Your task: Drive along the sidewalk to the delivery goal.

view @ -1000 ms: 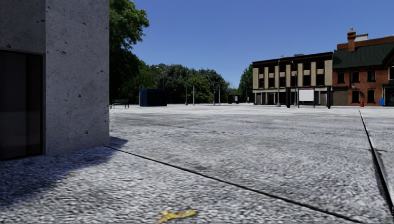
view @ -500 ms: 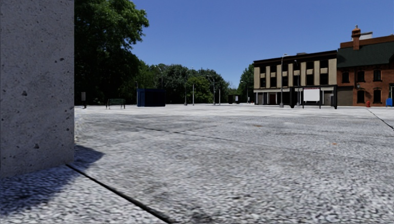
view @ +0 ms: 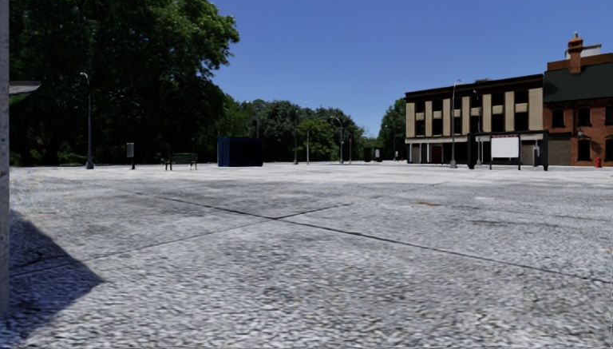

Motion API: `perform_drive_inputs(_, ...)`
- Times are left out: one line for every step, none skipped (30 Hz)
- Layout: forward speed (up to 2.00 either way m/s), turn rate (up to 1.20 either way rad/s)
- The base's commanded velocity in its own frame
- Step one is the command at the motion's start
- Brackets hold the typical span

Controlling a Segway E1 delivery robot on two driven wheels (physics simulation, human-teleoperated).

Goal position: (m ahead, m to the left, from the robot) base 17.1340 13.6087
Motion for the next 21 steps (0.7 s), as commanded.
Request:
perform_drive_inputs(2.00, 0.19)
perform_drive_inputs(2.00, 0.19)
perform_drive_inputs(2.00, 0.19)
perform_drive_inputs(2.00, 0.19)
perform_drive_inputs(2.00, 0.19)
perform_drive_inputs(2.00, 0.22)
perform_drive_inputs(2.00, 0.25)
perform_drive_inputs(2.00, 0.25)
perform_drive_inputs(2.00, 0.27)
perform_drive_inputs(2.00, 0.31)
perform_drive_inputs(2.00, 0.31)
perform_drive_inputs(2.00, 0.33)
perform_drive_inputs(2.00, 0.35)
perform_drive_inputs(2.00, 0.37)
perform_drive_inputs(2.00, 0.37)
perform_drive_inputs(2.00, 0.40)
perform_drive_inputs(2.00, 0.42)
perform_drive_inputs(2.00, 0.42)
perform_drive_inputs(2.00, 0.44)
perform_drive_inputs(2.00, 0.44)
perform_drive_inputs(2.00, 0.45)
